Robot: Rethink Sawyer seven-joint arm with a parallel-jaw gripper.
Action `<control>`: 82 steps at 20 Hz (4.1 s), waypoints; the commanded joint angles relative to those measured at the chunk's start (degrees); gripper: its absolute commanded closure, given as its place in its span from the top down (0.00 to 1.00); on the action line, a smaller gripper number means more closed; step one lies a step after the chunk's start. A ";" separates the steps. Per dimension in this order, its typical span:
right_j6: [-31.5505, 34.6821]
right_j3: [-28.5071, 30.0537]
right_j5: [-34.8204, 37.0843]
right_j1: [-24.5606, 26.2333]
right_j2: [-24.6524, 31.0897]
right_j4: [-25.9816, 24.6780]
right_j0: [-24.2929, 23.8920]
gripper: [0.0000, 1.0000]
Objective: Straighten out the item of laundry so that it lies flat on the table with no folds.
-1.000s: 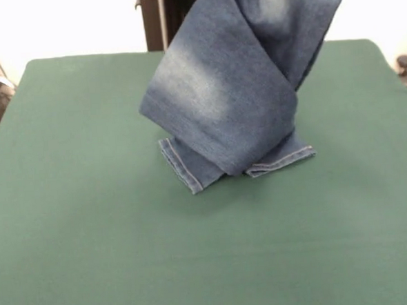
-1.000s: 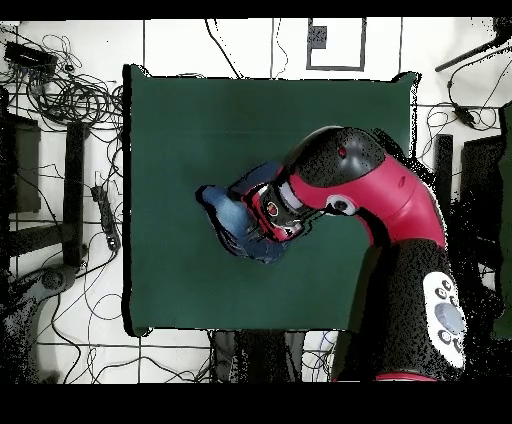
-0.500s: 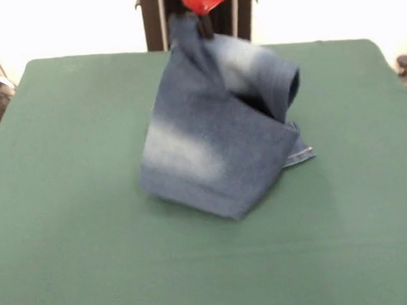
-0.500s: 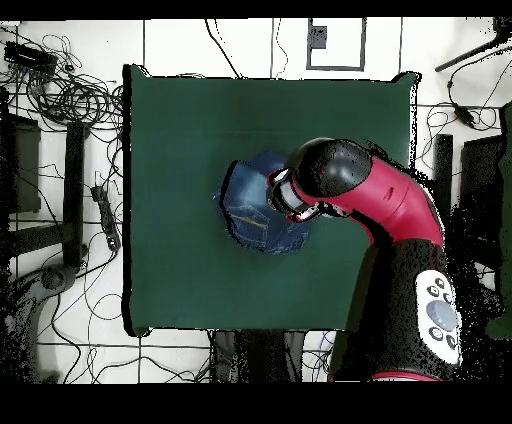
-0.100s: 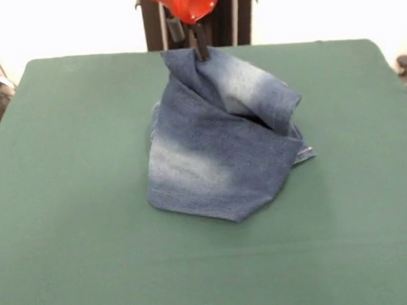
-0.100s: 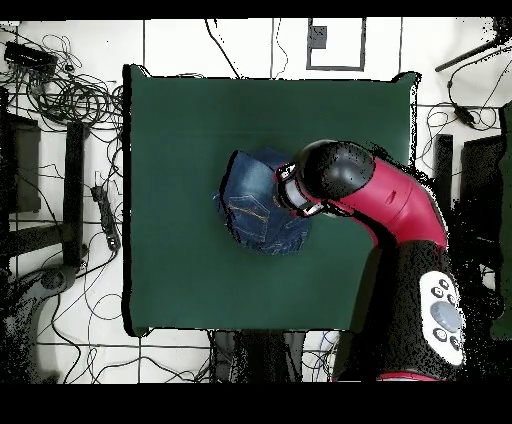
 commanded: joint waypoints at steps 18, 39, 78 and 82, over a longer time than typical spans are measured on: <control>-14.19 -3.68 -31.54 10.65 14.52 -23.82 -9.22 1.00; -2.45 -8.52 -5.63 12.39 21.87 -16.59 -12.78 1.00; 1.39 -9.70 -5.93 19.57 24.63 -8.31 -10.89 1.00; 0.73 -9.61 -15.00 22.42 23.21 -11.21 -11.28 1.00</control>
